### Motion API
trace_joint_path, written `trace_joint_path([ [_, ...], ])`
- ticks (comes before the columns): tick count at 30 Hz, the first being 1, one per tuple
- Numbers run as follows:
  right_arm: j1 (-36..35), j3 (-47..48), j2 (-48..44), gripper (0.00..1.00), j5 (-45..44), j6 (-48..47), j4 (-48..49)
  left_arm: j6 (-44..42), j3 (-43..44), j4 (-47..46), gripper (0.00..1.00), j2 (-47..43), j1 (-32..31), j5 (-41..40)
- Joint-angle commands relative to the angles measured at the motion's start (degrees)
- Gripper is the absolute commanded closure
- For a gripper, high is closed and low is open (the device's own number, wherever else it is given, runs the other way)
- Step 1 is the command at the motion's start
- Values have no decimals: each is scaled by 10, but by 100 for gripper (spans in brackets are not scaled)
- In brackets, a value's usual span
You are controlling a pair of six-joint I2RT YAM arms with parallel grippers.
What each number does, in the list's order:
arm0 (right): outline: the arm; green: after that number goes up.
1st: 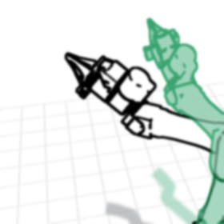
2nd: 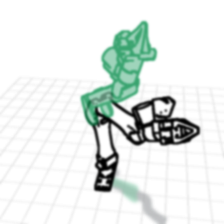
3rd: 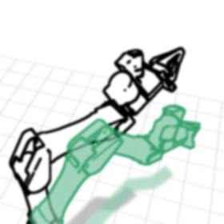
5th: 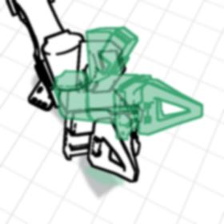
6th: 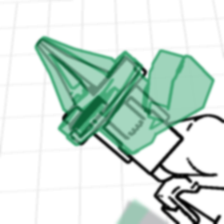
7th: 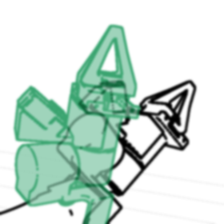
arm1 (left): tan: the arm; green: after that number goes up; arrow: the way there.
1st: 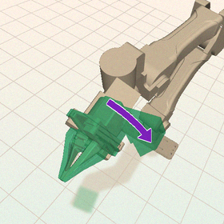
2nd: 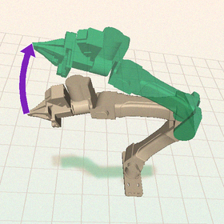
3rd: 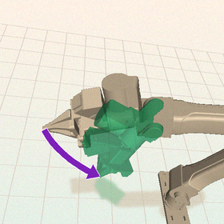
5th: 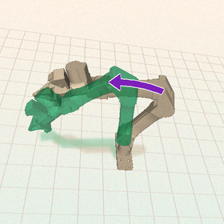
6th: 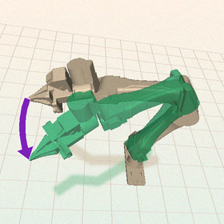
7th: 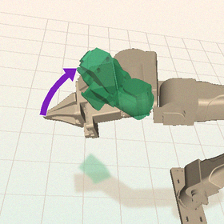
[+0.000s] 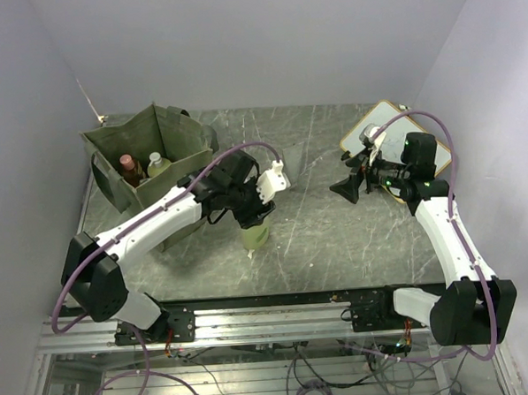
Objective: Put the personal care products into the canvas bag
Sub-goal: Pick up the care product from the center of the board.
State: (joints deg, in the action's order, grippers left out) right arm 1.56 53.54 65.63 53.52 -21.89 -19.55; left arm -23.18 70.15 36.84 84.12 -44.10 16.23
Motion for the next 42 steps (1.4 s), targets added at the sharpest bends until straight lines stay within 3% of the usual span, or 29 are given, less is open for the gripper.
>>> trace_joint_path([
  [1, 7, -7, 1, 0, 11, -7, 7, -19, 53, 28, 91, -11, -3, 20],
  [10, 23, -8, -1, 0, -1, -11, 5, -49, 138, 101, 93, -59, -3, 14],
  [22, 47, -13, 0, 0, 9, -4, 11, -25, 300, 132, 93, -133, 5, -84],
  [26, 48, -11, -1, 0, 10, -6, 7, 29, 372, 135, 93, -134, 62, -46],
  [33, 50, -14, -7, 0, 15, -6, 10, 144, 481, 139, 93, -120, 218, 27],
  [37, 51, -14, -10, 0, 16, -7, 8, 170, 523, 142, 93, -122, 290, 18],
  [42, 54, -15, -13, 0, 19, -5, 9, 172, 538, 147, 93, -121, 334, -40],
])
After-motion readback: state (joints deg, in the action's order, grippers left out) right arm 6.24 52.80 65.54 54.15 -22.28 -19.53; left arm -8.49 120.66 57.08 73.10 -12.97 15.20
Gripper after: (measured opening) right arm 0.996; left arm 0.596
